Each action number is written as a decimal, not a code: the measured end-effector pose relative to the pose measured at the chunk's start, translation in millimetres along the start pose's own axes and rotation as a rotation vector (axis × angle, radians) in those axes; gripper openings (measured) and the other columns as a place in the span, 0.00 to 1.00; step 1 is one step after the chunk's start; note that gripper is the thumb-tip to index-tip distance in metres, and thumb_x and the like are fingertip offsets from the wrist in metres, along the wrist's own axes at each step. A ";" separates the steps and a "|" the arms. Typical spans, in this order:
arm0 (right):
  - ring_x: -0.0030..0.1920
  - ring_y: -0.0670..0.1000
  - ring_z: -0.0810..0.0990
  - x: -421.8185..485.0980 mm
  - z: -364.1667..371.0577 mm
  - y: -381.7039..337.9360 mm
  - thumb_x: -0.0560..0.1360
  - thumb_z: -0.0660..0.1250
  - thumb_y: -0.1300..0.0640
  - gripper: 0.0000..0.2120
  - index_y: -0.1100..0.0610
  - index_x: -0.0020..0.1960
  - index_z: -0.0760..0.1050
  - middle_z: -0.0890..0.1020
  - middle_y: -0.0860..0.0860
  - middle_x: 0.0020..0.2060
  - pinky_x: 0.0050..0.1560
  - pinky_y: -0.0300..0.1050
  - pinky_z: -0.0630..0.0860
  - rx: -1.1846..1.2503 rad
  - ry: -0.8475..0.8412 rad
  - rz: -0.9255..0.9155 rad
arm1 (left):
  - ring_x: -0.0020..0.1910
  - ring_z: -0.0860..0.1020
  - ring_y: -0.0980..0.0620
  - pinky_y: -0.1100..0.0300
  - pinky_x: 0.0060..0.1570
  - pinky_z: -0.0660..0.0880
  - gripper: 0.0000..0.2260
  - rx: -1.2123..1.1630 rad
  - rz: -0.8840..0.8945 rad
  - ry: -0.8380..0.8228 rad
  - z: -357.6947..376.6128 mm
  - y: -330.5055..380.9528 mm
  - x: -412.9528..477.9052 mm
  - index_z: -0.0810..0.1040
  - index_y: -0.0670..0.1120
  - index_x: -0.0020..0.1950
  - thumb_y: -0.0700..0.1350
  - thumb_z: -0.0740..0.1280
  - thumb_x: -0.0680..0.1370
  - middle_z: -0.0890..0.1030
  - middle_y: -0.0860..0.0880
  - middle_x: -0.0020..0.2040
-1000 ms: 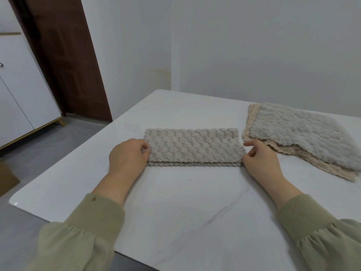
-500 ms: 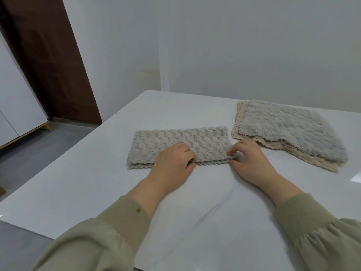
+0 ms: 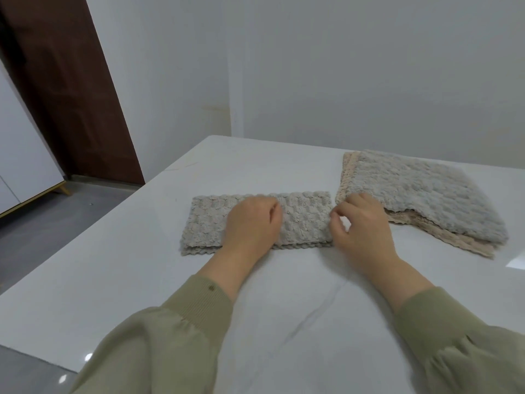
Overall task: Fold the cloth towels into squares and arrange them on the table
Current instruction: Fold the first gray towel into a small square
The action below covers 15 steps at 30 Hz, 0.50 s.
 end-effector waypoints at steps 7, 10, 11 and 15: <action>0.50 0.60 0.78 33.8 60.0 -34.0 0.75 0.55 0.61 0.15 0.63 0.55 0.77 0.81 0.59 0.49 0.52 0.52 0.73 -0.028 -0.223 0.075 | 0.77 0.44 0.44 0.38 0.72 0.44 0.24 0.346 -0.322 -0.493 43.1 -40.3 7.1 0.50 0.51 0.77 0.55 0.44 0.82 0.49 0.48 0.78; 0.55 0.56 0.75 33.3 90.0 -38.0 0.79 0.53 0.59 0.14 0.59 0.59 0.73 0.79 0.55 0.54 0.58 0.49 0.67 -0.061 -0.426 0.109 | 0.77 0.44 0.45 0.38 0.72 0.43 0.25 0.339 -0.301 -0.494 44.3 -37.9 6.6 0.49 0.51 0.78 0.57 0.44 0.81 0.48 0.48 0.78; 0.57 0.55 0.74 31.8 93.5 -36.2 0.79 0.52 0.58 0.15 0.59 0.60 0.73 0.79 0.54 0.55 0.60 0.49 0.65 -0.066 -0.464 0.130 | 0.77 0.45 0.46 0.39 0.72 0.43 0.25 0.312 -0.291 -0.490 41.8 -37.9 7.3 0.51 0.52 0.77 0.56 0.46 0.81 0.50 0.48 0.78; 0.65 0.54 0.69 28.1 93.1 -27.8 0.80 0.50 0.54 0.18 0.58 0.67 0.69 0.74 0.54 0.63 0.68 0.50 0.60 -0.060 -0.549 0.134 | 0.73 0.61 0.48 0.54 0.72 0.56 0.20 0.051 -0.141 -0.381 14.4 -50.9 9.7 0.68 0.48 0.71 0.51 0.60 0.80 0.67 0.49 0.72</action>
Point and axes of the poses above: each hand's wrist, its own x-axis towards the middle knuckle, its own z-axis out of the palm, y = z × x, the point moved 5 cm from there along x, towards the middle knuckle
